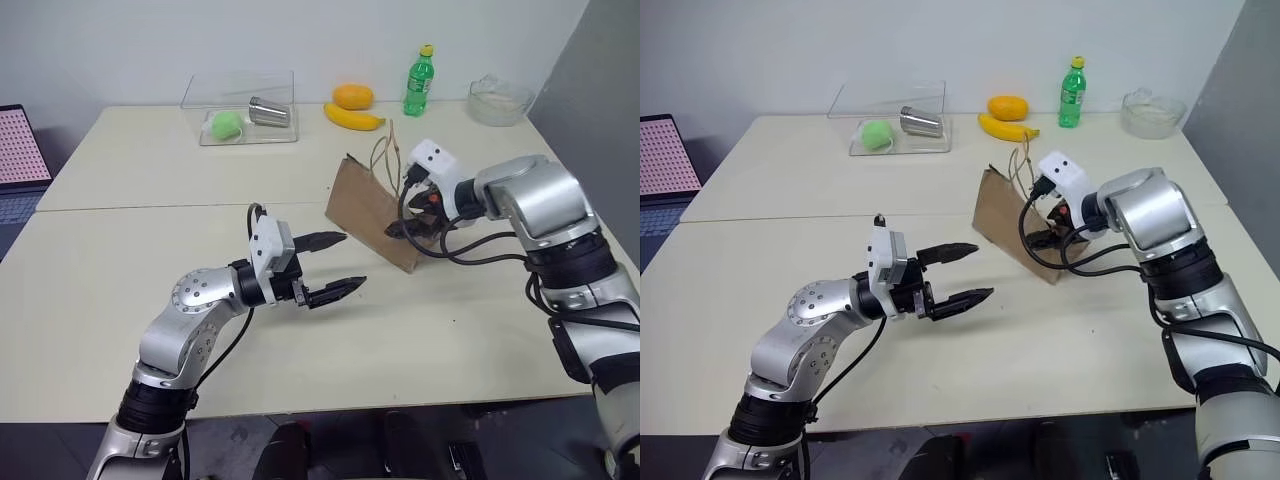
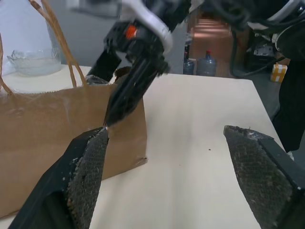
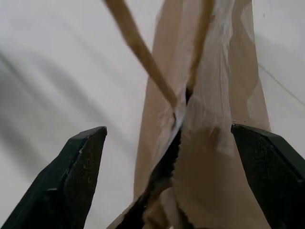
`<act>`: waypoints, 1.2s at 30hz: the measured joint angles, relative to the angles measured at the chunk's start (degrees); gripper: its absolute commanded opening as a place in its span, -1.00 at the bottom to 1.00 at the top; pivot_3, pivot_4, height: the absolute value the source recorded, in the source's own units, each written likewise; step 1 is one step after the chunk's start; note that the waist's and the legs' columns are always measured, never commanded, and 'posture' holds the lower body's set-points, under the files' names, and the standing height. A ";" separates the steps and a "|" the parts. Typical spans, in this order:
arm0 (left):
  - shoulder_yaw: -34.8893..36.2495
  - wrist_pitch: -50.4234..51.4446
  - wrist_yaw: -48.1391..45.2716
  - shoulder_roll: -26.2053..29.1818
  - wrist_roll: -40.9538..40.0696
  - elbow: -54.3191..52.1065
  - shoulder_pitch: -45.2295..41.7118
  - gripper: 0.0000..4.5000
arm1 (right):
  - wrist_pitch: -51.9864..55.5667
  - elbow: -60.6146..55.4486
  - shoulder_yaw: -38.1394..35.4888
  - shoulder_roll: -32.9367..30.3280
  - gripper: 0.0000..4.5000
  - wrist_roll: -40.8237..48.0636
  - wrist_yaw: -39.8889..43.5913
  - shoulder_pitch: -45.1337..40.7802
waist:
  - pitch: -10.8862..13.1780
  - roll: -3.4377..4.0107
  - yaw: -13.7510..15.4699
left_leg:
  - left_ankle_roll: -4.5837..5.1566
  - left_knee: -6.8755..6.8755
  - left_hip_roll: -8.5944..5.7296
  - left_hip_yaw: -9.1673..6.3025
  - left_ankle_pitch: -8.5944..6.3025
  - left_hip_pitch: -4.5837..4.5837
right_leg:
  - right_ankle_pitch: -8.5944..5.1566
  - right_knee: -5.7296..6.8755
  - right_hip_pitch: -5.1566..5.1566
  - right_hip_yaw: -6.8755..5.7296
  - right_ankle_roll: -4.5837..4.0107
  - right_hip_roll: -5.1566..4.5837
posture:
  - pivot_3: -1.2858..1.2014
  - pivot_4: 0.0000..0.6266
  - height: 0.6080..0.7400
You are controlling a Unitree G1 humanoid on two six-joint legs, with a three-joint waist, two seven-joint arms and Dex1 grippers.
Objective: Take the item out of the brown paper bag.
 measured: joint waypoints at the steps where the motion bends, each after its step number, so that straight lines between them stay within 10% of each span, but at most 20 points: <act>1: 0.00 -0.10 0.00 -0.11 0.10 0.13 -0.02 0.81 | -0.50 1.08 0.03 0.27 0.95 -0.12 -0.48 -0.24 | 0.00 0.00 0.00 | 0.00 0.01 -0.01 0.00 0.00 0.00 | 0.00 0.00 0.00 0.01 0.00 0.00 | 0.03 -0.52 1.00; 7: -0.34 -1.14 -0.16 -0.41 0.85 1.37 -0.13 0.81 | -5.05 8.96 0.28 2.33 0.70 -0.66 -2.25 -3.49 | 0.00 0.00 -0.06 | 0.00 0.02 0.00 0.00 0.00 0.01 | 0.00 0.01 0.00 0.00 0.00 0.00 | 0.03 -0.52 1.00; 18: -0.40 -1.43 -0.84 -0.34 1.08 1.74 -0.18 0.81 | -8.94 12.07 0.43 2.65 -0.98 -0.81 -2.26 -5.05 | -0.01 0.01 -0.21 | 0.00 0.03 0.01 0.02 0.00 0.03 | 0.00 0.03 0.00 0.01 0.00 0.01 | 0.03 -0.52 1.00; 36: -0.35 -0.70 0.13 0.95 1.03 0.14 0.46 0.81 | -31.00 10.42 5.22 0.35 -0.98 -7.61 2.52 -3.88 | 0.00 0.01 -0.23 | 0.00 0.04 0.01 0.02 0.00 0.02 | 0.01 0.02 -0.01 0.01 0.01 0.01 | 0.03 -0.52 1.00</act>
